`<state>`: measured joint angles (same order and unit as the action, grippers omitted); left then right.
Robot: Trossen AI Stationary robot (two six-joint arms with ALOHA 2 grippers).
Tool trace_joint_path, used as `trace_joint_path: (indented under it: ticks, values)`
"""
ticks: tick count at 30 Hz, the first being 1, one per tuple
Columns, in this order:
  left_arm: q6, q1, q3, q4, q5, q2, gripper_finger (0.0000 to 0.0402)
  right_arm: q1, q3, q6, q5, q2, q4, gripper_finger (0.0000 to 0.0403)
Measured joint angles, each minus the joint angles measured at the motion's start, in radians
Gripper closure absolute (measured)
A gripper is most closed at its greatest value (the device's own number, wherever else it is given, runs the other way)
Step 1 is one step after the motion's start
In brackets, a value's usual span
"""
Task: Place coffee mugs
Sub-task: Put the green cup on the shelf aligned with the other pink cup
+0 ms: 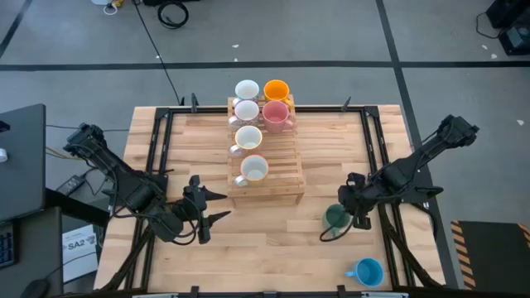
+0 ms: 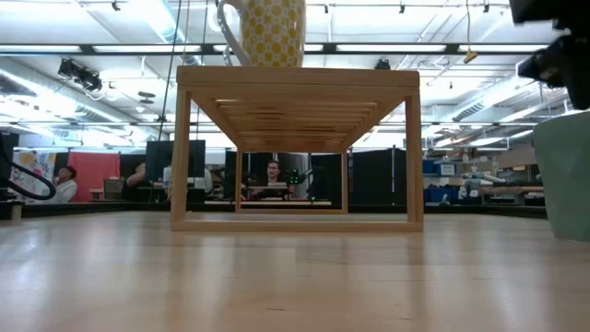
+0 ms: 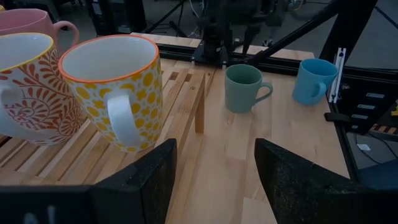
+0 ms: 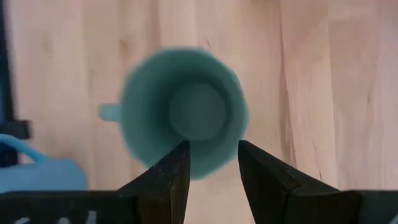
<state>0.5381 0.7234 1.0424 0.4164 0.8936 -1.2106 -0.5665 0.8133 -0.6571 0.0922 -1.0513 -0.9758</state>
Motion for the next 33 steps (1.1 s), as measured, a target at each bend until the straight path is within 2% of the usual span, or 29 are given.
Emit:
trace_joint_path:
  ticks: [18, 23, 28, 33]
  values:
    - [0.000, 0.000, 0.000, 0.000, 0.000, 0.000, 0.0178, 0.032, -0.072, -0.003, -0.008, -0.108, 0.075, 0.0262]
    - [0.000, 0.000, 0.000, 0.000, 0.000, 0.000, 0.0178, 0.033, -0.072, 0.052, -0.049, -0.134, 0.103, 0.0265]
    - [0.000, 0.000, 0.000, 0.000, 0.000, 0.000, 0.0178, 0.035, -0.071, 0.066, -0.052, -0.173, 0.121, 0.0291]
    - [0.000, 0.000, 0.000, 0.000, 0.000, 0.000, 0.0178, 0.036, -0.071, 0.175, -0.060, -0.217, 0.156, 0.0341]
